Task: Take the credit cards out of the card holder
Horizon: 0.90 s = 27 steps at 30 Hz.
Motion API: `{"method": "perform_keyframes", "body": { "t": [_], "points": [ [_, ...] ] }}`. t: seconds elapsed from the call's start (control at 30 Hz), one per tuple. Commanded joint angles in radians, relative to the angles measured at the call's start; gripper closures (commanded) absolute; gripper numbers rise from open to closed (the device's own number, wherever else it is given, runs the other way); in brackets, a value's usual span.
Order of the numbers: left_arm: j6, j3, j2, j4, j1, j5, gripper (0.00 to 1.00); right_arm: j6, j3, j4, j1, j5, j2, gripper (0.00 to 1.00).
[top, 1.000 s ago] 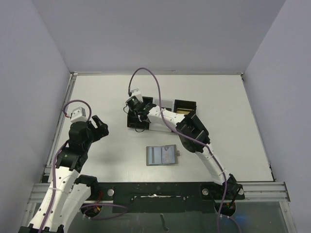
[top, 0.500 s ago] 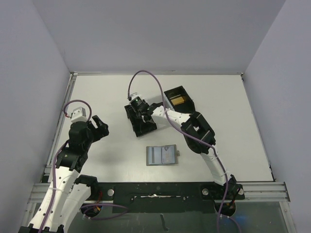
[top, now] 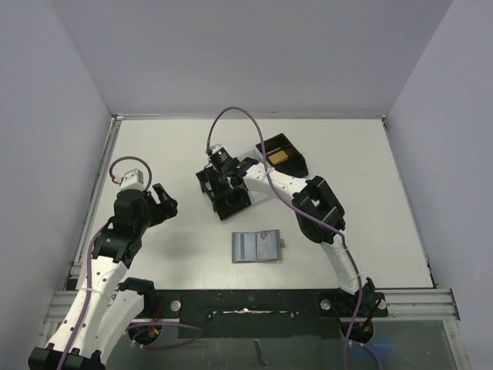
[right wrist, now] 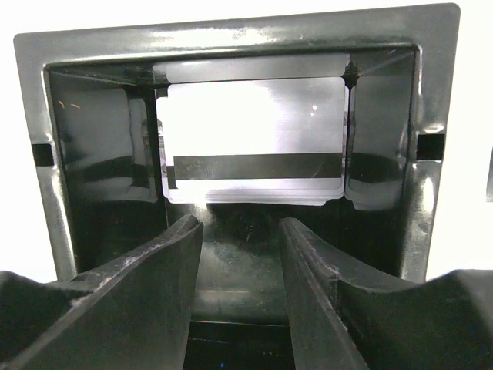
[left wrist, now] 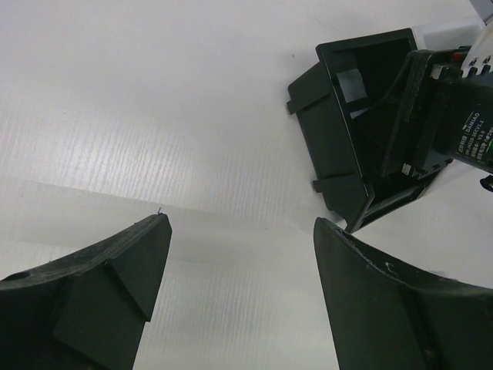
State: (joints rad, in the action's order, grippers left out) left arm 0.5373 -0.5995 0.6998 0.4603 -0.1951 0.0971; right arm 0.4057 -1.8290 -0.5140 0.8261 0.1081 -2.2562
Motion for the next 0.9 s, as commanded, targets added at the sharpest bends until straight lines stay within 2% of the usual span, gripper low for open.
{"method": "perform_keyframes", "body": {
  "t": [0.0,0.17,0.33,0.43,0.57,0.67,0.73,0.87],
  "points": [
    [-0.012,-0.037,-0.011,-0.049,0.000,-0.021,0.26,0.058,-0.039,0.006,0.012,-0.026,0.075,0.55],
    [-0.003,-0.043,-0.001,-0.036,0.001,-0.008,0.26,0.155,-0.080,0.000,0.016,0.007,0.036,0.58],
    [0.045,-0.034,0.020,-0.081,0.002,-0.060,0.26,0.206,-0.242,-0.061,0.031,0.081,-0.033,0.59],
    [0.078,-0.047,0.041,-0.091,0.003,-0.076,0.26,0.196,-0.320,-0.098,0.038,0.129,-0.037,0.56],
    [0.122,-0.034,0.056,-0.134,0.004,-0.130,0.26,0.145,-0.245,-0.067,0.032,0.175,0.063,0.54],
    [0.144,0.009,0.080,-0.236,0.004,-0.215,0.26,0.109,-0.148,-0.039,0.005,0.204,0.166,0.53],
    [0.160,0.023,0.116,-0.306,0.002,-0.269,0.26,0.081,-0.079,-0.013,-0.034,0.201,0.232,0.52],
    [0.152,-0.034,0.254,-0.344,0.001,-0.335,0.26,0.037,0.026,-0.016,-0.153,0.179,0.332,0.47]
  ]
}}
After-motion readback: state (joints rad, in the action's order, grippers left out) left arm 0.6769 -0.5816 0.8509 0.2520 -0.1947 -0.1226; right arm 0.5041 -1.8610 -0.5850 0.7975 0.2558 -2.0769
